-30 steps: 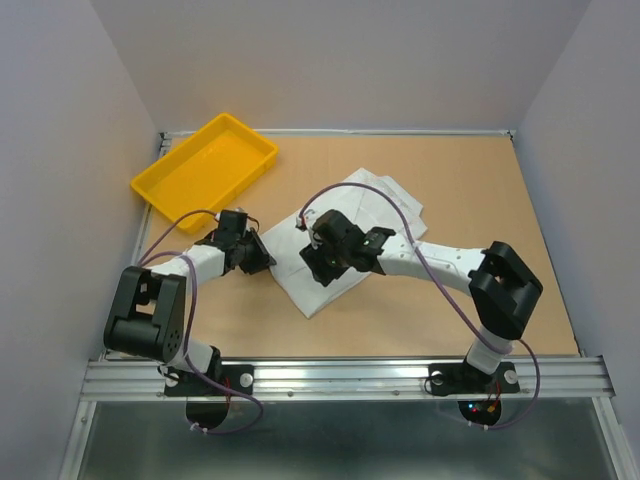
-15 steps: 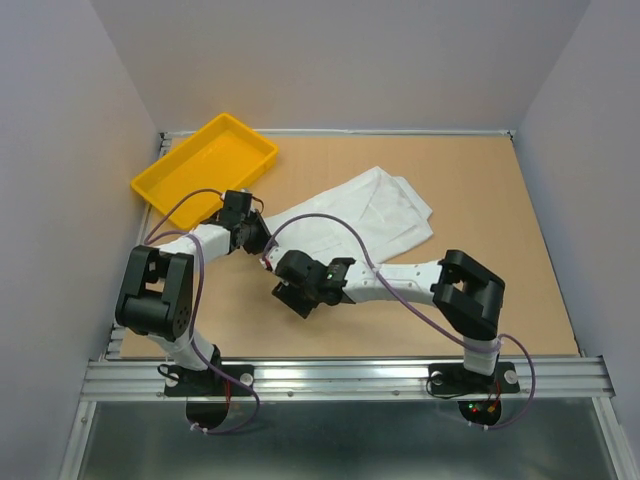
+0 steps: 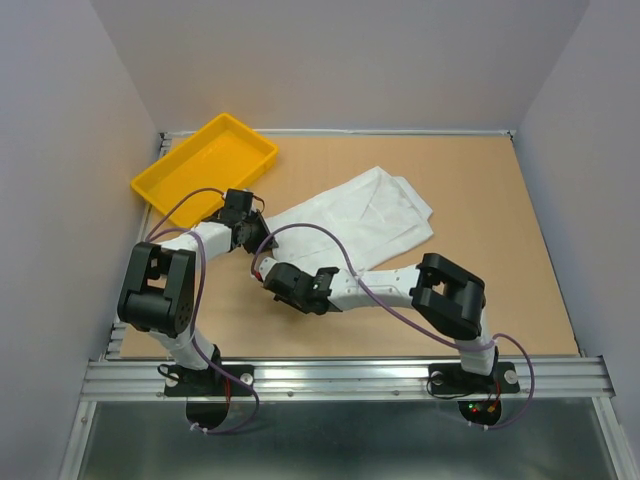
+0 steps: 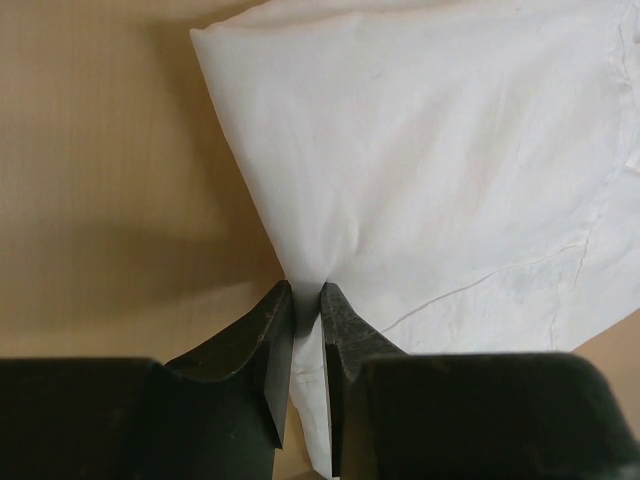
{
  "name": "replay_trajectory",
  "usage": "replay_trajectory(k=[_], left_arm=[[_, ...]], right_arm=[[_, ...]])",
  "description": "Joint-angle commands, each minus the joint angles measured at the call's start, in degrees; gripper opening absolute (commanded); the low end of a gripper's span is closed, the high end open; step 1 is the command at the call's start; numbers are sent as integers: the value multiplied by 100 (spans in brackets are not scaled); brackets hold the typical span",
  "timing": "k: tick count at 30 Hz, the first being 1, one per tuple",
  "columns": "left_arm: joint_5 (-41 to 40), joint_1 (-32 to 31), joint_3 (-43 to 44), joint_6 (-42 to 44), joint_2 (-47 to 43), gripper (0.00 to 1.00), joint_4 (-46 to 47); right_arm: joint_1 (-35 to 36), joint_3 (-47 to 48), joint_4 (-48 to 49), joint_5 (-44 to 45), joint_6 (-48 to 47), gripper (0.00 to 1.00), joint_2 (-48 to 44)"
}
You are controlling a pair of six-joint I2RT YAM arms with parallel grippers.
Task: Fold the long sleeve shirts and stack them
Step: Fold the shirt
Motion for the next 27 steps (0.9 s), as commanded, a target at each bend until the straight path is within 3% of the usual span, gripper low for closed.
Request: replay_trajectory(k=[1, 4, 6, 7, 8, 11, 14, 21, 27], left_arm=[[51, -2, 175, 29, -186, 29, 5], [86, 103, 113, -42, -345, 38, 23], [156, 278, -1, -164, -590, 53, 92], [174, 349, -71, -304, -818, 67, 137], [192, 419, -132, -384, -959, 75, 181], [236, 709, -431, -621, -1468, 91, 313], [306, 894, -721, -754, -1733, 99, 313], [1183, 904, -1248, -982, -1664, 99, 733], [1422, 710, -1407, -1254, -1497, 99, 1120]], right_arm=[[34, 205, 66, 463, -123, 1, 7], [34, 257, 84, 349, -44, 1, -160], [7, 301, 110, 261, 35, 1, -309], [-10, 345, 119, 235, 88, 1, -345], [-36, 371, 119, 182, 88, 1, -388], [-203, 433, 154, -81, 457, 1, -564], [-379, 407, 268, -389, 642, 1, -793], [-546, 214, 514, -820, 862, 1, -1223], [-564, 55, 752, -1066, 1029, 1, -1373]])
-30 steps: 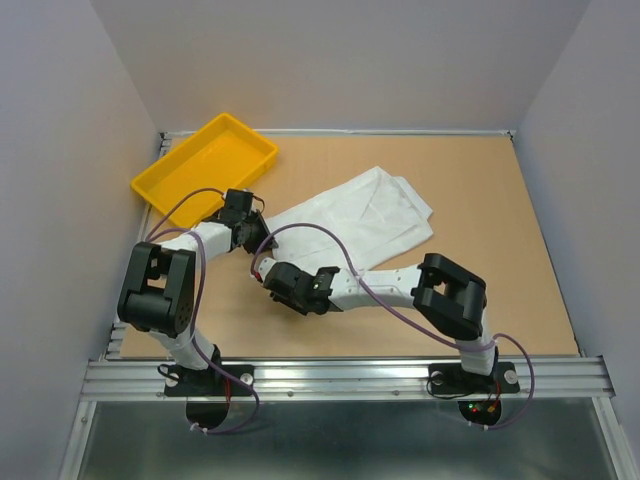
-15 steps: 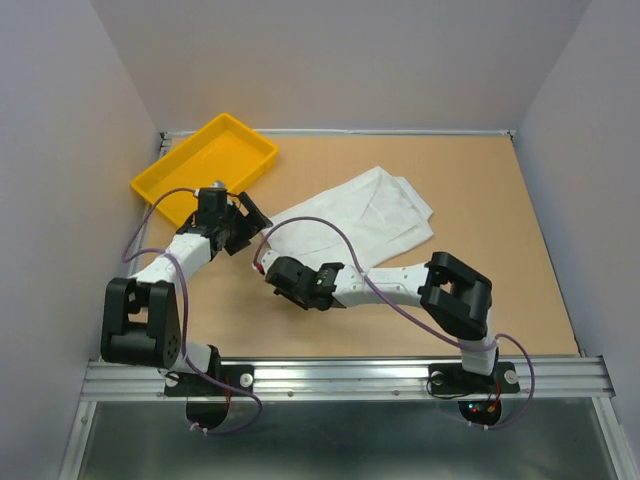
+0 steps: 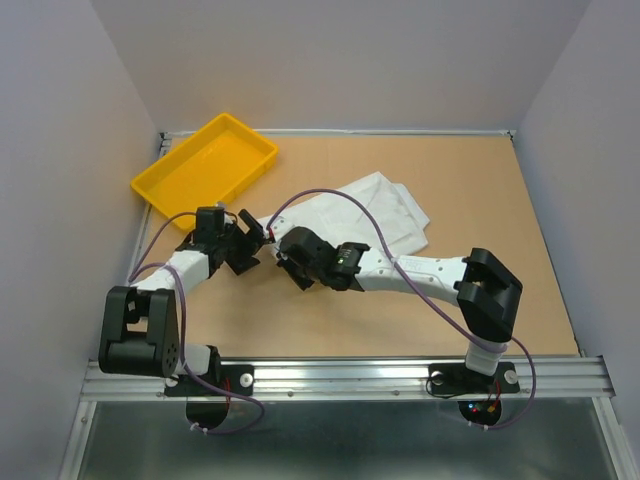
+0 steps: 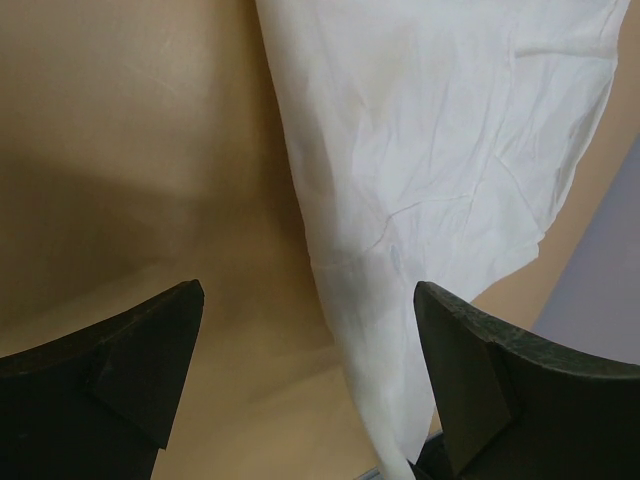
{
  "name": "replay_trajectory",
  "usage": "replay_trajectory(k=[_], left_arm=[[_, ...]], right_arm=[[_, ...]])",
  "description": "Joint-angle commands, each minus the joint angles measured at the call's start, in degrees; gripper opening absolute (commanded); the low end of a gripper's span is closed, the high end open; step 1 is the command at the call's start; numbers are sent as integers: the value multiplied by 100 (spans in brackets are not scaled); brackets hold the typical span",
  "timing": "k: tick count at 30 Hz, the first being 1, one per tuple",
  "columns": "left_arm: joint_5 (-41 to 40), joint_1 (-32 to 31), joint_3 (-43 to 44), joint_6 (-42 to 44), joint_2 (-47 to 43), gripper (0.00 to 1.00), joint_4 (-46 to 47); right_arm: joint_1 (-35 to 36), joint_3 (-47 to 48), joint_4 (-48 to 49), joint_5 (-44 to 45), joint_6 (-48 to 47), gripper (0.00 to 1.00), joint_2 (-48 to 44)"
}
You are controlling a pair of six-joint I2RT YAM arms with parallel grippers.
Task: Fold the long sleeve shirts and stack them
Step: Fold the shirt
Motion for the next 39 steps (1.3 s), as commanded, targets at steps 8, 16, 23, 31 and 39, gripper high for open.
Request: replay_trajectory(k=[8, 16, 23, 31, 39], left_arm=[[470, -516, -153, -565, 628, 98, 1089], [207, -542, -241, -513, 857, 71, 1344], [-136, -542, -83, -58, 595, 19, 836], [-1119, -516, 734, 1006, -55, 4, -1202], [-1358, -472, 1366, 1552, -356, 4, -2320]], right_arm=[[9, -98, 593, -363, 264, 1, -326], [9, -186, 690, -503, 335, 1, -335], [9, -222, 708, -521, 387, 2, -362], [-1140, -116, 637, -1582, 897, 42, -897], [-2021, 174, 628, -2428, 1266, 41, -504]])
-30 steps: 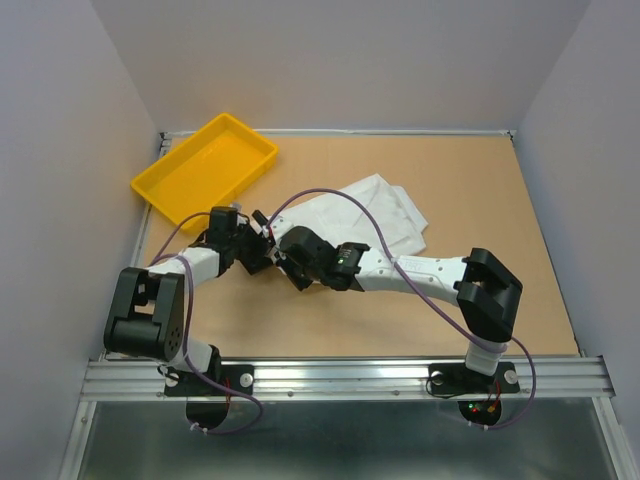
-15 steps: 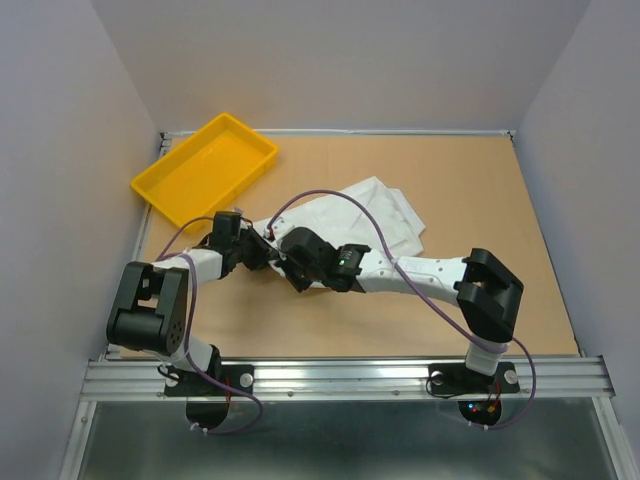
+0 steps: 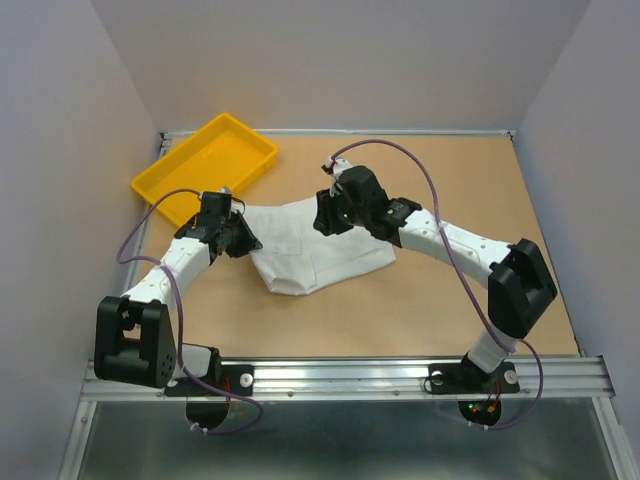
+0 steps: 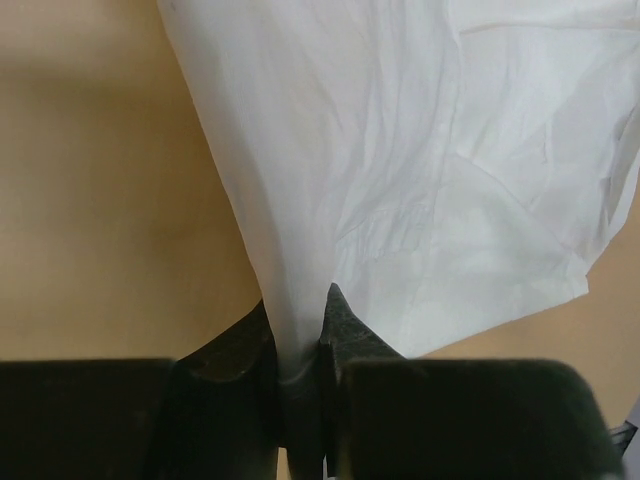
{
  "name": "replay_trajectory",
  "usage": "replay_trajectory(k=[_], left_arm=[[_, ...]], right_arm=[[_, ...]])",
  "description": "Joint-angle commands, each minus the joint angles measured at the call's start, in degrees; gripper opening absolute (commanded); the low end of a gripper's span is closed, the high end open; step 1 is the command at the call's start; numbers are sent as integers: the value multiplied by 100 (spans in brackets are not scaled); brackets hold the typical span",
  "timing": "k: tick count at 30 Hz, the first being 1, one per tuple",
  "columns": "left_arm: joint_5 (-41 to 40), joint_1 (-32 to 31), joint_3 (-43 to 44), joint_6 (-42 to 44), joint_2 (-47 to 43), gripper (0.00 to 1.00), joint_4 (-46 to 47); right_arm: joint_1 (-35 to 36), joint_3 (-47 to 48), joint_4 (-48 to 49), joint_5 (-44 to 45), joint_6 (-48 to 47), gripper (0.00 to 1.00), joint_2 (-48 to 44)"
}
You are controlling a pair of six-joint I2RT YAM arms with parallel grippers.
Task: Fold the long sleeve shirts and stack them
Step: Fold the shirt
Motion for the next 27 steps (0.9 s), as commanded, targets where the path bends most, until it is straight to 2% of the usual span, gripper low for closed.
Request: replay_trajectory(k=[1, 5, 6, 12, 17, 27], left_arm=[[-254, 42, 458, 510, -163, 4, -961], [-316, 51, 756, 676, -199, 4, -1322], [-299, 59, 896, 703, -181, 4, -1471], [-438, 51, 1451, 835, -93, 3, -2051], [-483, 59, 1671, 932, -67, 0, -2210], [-606, 51, 1733, 1037, 21, 0, -2289]], right_arm=[[-126, 383, 150, -658, 326, 40, 356], [-136, 734, 228, -895, 476, 32, 954], [-136, 788, 272, -948, 511, 28, 1216], [-136, 1025, 879, -1299, 871, 20, 1903], [-118, 1052, 1336, -1607, 1258, 18, 2395], [-65, 964, 2242, -1739, 1864, 18, 2510]])
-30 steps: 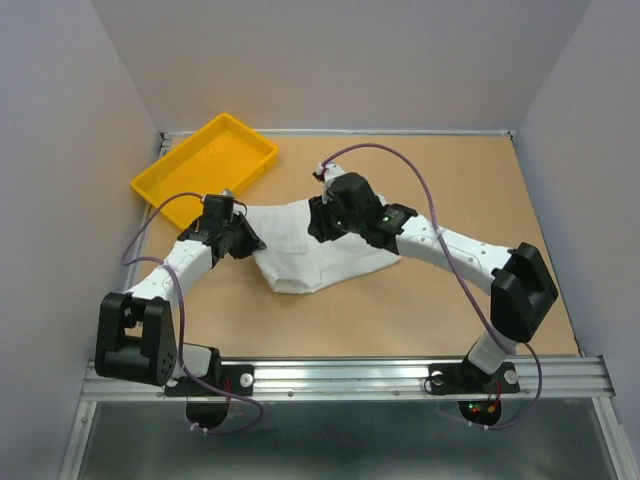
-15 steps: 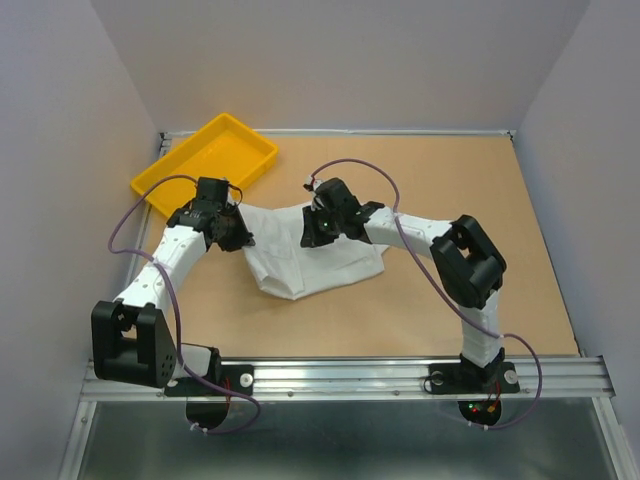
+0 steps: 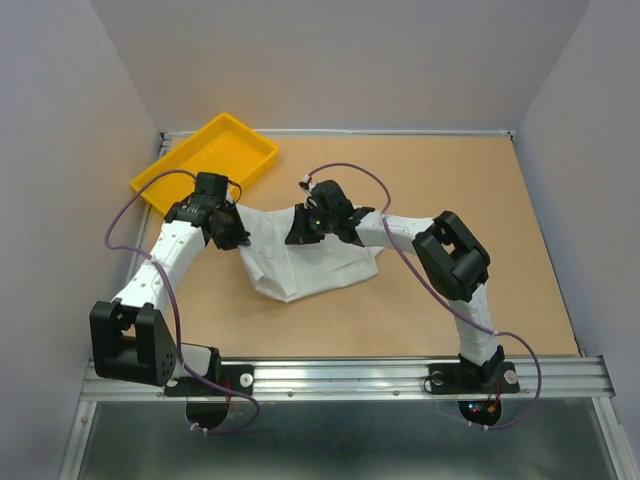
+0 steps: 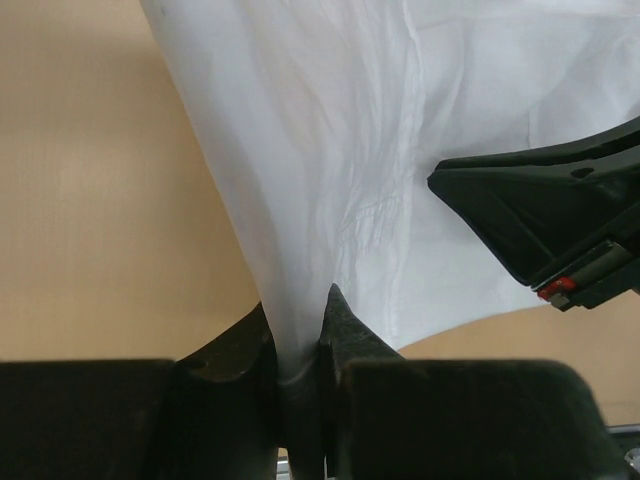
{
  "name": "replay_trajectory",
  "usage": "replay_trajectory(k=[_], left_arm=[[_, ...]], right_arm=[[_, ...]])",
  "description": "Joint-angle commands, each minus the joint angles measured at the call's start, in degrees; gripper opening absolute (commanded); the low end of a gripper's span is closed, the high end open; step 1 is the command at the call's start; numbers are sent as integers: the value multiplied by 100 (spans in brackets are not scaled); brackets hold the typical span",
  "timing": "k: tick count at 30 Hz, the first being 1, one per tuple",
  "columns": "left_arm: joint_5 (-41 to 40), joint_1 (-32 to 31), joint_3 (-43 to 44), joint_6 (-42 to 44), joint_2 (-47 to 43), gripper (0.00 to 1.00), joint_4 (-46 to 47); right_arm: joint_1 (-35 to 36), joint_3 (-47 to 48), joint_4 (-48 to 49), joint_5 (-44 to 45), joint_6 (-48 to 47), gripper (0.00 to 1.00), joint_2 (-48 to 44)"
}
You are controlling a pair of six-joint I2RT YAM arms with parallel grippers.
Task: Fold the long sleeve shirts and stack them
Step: Fold the shirt
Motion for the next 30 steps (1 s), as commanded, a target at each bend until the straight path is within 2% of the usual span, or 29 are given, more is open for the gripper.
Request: replay_trajectory(k=[1, 14, 22, 24, 30], left_arm=[[-108, 16, 294, 163, 15, 0, -136], [208, -46, 699, 189, 146, 0, -172], [446, -748, 892, 31, 629, 0, 180], [429, -863, 840, -30, 796, 0, 258], [341, -986, 734, -66, 1025, 0, 435]], right_arm=[[86, 365, 659, -183, 324, 18, 86], [402, 910, 914, -578, 798, 18, 1079], [543, 1130, 1178, -711, 992, 19, 1300], [534, 1052, 1169, -545, 896, 22, 1186], [262, 103, 1169, -53, 790, 43, 371]])
